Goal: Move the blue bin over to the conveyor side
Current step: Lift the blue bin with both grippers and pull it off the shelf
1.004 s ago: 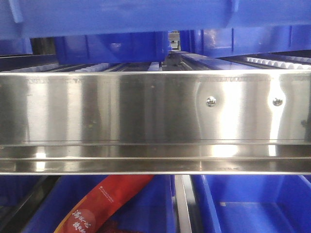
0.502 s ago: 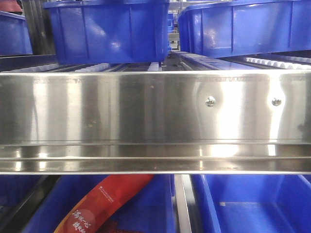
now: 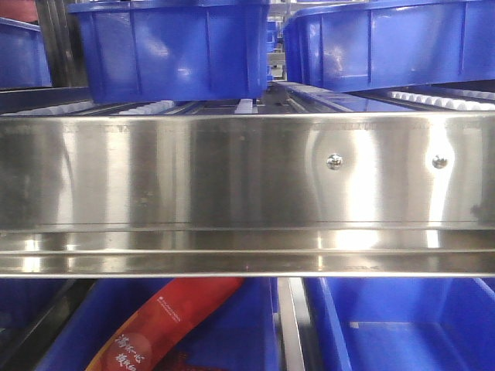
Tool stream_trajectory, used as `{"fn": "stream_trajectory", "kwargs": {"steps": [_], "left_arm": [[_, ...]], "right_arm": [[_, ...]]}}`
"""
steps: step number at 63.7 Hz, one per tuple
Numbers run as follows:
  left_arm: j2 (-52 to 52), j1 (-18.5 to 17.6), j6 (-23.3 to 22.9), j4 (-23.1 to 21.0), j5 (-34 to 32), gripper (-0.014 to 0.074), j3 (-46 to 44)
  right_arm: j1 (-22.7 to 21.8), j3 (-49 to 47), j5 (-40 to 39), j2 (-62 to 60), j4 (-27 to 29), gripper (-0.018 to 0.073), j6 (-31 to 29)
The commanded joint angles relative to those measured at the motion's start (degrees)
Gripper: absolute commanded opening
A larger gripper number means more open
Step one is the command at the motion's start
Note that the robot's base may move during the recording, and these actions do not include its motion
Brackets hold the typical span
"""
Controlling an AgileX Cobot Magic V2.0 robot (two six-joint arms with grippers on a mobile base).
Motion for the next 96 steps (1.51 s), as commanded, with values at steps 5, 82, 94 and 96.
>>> {"fn": "stream_trajectory", "kwargs": {"steps": [5, 82, 94, 96], "left_arm": [[-1.8, 0.2, 0.2, 0.8, -4.9, -0.0016, -0.3], [-1.8, 0.2, 0.2, 0.8, -4.9, -0.0016, 0.1], [-1.8, 0.2, 0.2, 0.8, -4.9, -0.0016, 0.1], [-1.8, 0.2, 0.2, 0.8, -4.9, -0.0016, 0.1]], "right_arm": [[-0.1, -0.8, -4.8, -1.4, -2.5, -0.0078, -0.6], [-0.1, -0.8, -7.5, -1.4, -2.0, -0.0078, -0.6], [-0.1, -0.8, -10.2, -1.4, -2.0, -0.0078, -0.6], [-0.1, -0.8, -10.6, -1.4, -2.0, -0.0078, -0.6]]}}
